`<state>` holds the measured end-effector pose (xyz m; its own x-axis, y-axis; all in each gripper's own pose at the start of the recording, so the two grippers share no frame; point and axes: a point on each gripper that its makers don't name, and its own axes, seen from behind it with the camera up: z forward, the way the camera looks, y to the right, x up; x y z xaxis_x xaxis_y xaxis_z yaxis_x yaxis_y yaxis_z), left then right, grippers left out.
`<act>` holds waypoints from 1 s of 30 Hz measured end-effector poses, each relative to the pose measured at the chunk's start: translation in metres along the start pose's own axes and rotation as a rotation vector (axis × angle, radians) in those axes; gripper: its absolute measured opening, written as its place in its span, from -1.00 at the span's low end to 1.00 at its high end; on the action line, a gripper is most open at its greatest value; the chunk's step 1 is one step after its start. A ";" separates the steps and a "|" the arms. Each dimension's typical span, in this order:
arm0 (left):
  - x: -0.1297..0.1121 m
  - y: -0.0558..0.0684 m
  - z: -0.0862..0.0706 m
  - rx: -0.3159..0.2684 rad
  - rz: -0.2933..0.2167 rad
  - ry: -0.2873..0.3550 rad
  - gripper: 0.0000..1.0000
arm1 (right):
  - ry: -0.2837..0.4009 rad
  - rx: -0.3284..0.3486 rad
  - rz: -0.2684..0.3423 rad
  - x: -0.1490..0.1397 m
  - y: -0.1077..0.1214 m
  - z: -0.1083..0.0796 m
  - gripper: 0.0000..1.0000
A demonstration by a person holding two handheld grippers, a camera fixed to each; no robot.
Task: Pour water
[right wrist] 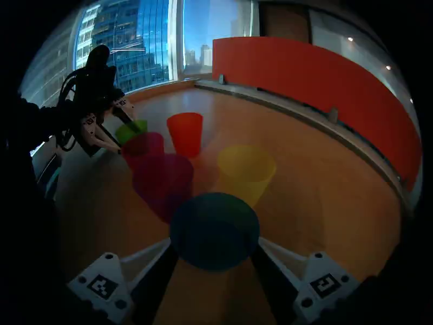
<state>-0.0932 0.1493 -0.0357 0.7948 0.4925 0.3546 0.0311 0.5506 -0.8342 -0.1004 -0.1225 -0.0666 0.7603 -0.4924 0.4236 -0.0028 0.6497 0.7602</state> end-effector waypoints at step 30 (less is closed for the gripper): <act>0.097 0.010 -0.070 0.092 -0.024 0.292 0.60 | 0.262 -0.081 -0.018 0.092 -0.005 -0.070 0.71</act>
<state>0.0262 0.1552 -0.0389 0.9357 0.2711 0.2259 0.0076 0.6246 -0.7809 0.0147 -0.1309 -0.0660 0.9019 -0.3441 0.2609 0.0557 0.6918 0.7200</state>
